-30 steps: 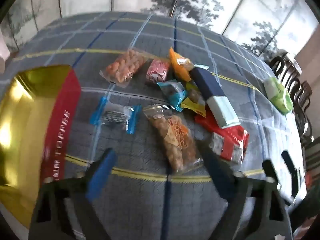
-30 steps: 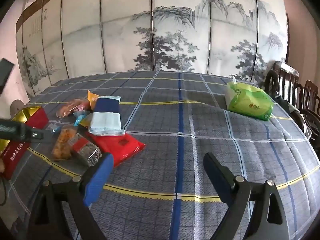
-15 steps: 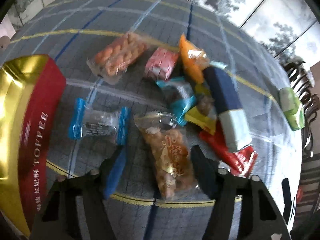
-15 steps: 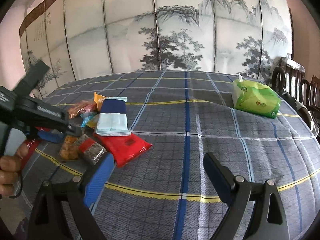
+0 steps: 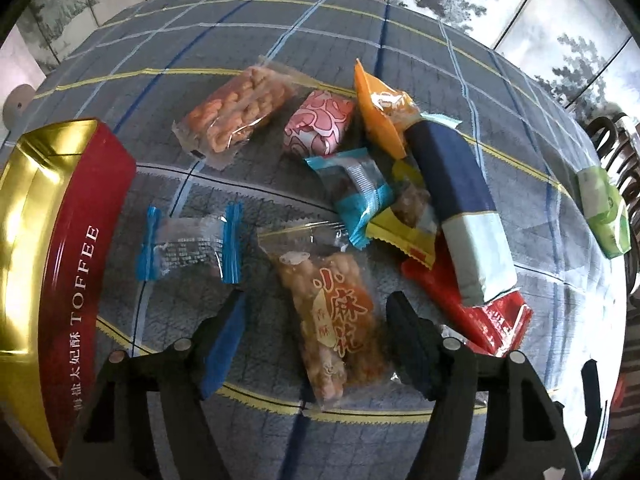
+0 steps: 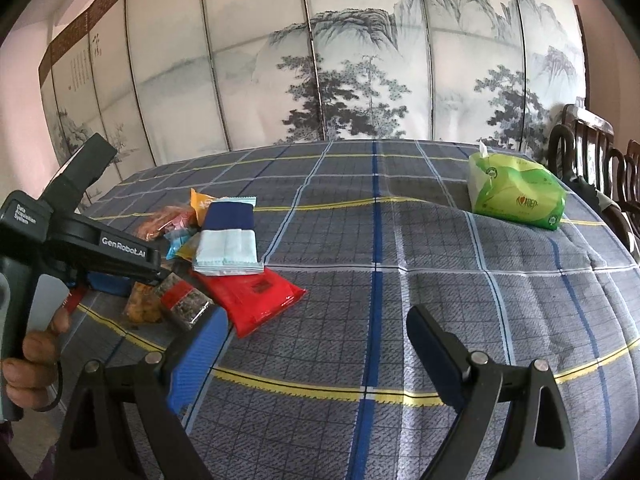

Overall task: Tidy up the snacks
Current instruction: 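Reach the left gripper down and grasp the bag of dough sticks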

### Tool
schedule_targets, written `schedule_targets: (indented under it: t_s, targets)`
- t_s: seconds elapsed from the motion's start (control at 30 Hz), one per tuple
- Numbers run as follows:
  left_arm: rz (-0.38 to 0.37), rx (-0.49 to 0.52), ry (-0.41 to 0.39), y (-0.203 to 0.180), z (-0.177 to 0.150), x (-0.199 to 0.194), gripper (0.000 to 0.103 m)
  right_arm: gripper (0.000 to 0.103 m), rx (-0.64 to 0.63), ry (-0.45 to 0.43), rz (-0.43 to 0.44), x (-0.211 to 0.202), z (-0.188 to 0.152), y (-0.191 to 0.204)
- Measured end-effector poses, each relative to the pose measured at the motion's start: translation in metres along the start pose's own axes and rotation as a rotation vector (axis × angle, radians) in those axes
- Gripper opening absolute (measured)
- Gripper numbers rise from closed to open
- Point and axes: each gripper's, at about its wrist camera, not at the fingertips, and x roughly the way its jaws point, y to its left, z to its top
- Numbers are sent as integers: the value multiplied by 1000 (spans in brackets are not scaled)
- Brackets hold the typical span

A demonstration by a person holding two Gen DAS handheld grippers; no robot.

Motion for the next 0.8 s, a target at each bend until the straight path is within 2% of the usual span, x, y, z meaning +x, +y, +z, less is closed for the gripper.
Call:
schedule_targets:
  t_s: [0.07,0.13,0.17,0.2,0.27,0.3,0.33,0.4,0.43,0.47,0.5,0.53,0.63,0.7,0.77,0.8]
  targets:
    - [36,25,-4,-6,-2,1,65,93,0,1,3,0,0,-1]
    - [29,28,-13,-7,-5,3,74,93,1,2,5,1,0,-1]
    - [5,23,-15,-7,-5,4,84,93,1,4,6,1,0,-2]
    - [1,22,-19,-8,-6,4,87,93,2,6,9,1,0,-2]
    - [66,62,-15,-13,-11,7,87,93,8,10,12,2,0,-3]
    - [64,65,-16,-14,-14,7,87,93,11,12,11,3,0,-3]
    - [66,41,-79,-15,-16,7,87,93,13,16,13,4,0,-4]
    - [69,49,-73,-15,-18,8,85,93,15,21,16,5,0,-5]
    - [71,49,-74,-15,-18,8,84,93,16,22,14,5,1,-5]
    - [80,45,-81,-13,-18,6,74,93,17,22,13,6,0,-5]
    - [82,41,-97,-11,-21,4,52,93,17,22,12,6,0,-5]
    - [81,43,-107,-11,-23,0,36,93,18,24,12,6,0,-6]
    - [44,39,-89,-5,-29,-5,33,93,22,28,12,7,0,-7]
    - [13,39,-114,0,-38,-11,33,93,29,35,13,8,1,-8]
    - [-66,45,-156,4,-56,-24,33,93,36,39,13,10,1,-10]
    - [-79,49,-184,7,-64,-31,33,93,42,40,10,10,1,-11]
